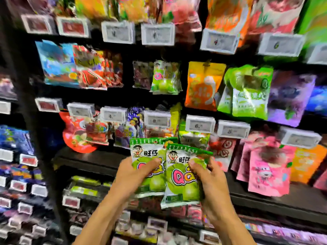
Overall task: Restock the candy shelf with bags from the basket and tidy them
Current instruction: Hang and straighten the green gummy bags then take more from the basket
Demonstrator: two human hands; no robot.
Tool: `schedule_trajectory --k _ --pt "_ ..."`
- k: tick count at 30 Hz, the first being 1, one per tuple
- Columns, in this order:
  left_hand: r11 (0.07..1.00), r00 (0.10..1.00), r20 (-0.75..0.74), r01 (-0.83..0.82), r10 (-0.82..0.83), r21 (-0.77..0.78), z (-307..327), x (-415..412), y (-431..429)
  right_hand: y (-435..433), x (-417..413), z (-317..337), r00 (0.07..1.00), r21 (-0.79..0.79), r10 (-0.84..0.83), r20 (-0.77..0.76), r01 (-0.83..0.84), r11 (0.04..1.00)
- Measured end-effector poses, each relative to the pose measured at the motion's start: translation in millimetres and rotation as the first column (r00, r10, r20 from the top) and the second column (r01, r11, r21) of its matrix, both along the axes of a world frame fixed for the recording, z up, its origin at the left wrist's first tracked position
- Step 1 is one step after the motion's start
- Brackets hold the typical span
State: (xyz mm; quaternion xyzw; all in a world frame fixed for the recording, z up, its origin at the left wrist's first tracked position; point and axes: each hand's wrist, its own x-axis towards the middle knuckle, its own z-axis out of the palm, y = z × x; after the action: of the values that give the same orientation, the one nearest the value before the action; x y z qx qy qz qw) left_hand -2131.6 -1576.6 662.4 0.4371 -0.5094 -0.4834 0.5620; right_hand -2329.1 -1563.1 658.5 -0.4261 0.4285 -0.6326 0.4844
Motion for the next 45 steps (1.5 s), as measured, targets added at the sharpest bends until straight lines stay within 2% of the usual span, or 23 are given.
schedule_trajectory --k 5,9,11,16,22,27,32,38,45 --pt "0.995 1.0 0.009 0.011 -0.01 -0.104 64 26 -47 -38 26 71 0.996 -0.159 -0.086 0.006 0.086 0.984" --pt "0.987 0.997 -0.038 0.064 -0.07 -0.148 105 43 -81 -58 53 117 0.996 -0.253 -0.041 0.082 0.06 0.966" --pt "0.986 0.995 -0.064 0.066 -0.076 -0.155 119 50 -94 -67 66 131 0.996 -0.27 -0.064 0.067 0.08 0.96" --pt "0.978 0.992 -0.032 0.112 -0.12 -0.178 137 67 -116 -91 90 152 0.988 -0.227 -0.138 0.067 0.15 0.962" --pt "0.981 0.994 -0.082 0.051 -0.068 -0.188 148 85 -134 -119 95 177 0.97 -0.198 -0.206 0.129 0.228 0.953" --pt "0.979 1.0 -0.024 -0.02 0.015 -0.203 157 90 -147 -147 101 200 0.946 -0.14 -0.309 0.097 0.32 0.937" --pt "0.976 0.999 -0.037 -0.032 0.024 -0.217 165 92 -155 -171 107 214 0.931 -0.206 -0.355 0.082 0.365 0.908" --pt "0.977 0.996 -0.083 0.022 -0.041 -0.212 167 92 -156 -182 110 217 0.929 -0.203 -0.357 0.097 0.369 0.907" --pt "0.98 0.996 -0.071 0.045 -0.059 -0.193 163 94 -160 -190 116 213 0.929 -0.168 -0.359 0.092 0.37 0.914"
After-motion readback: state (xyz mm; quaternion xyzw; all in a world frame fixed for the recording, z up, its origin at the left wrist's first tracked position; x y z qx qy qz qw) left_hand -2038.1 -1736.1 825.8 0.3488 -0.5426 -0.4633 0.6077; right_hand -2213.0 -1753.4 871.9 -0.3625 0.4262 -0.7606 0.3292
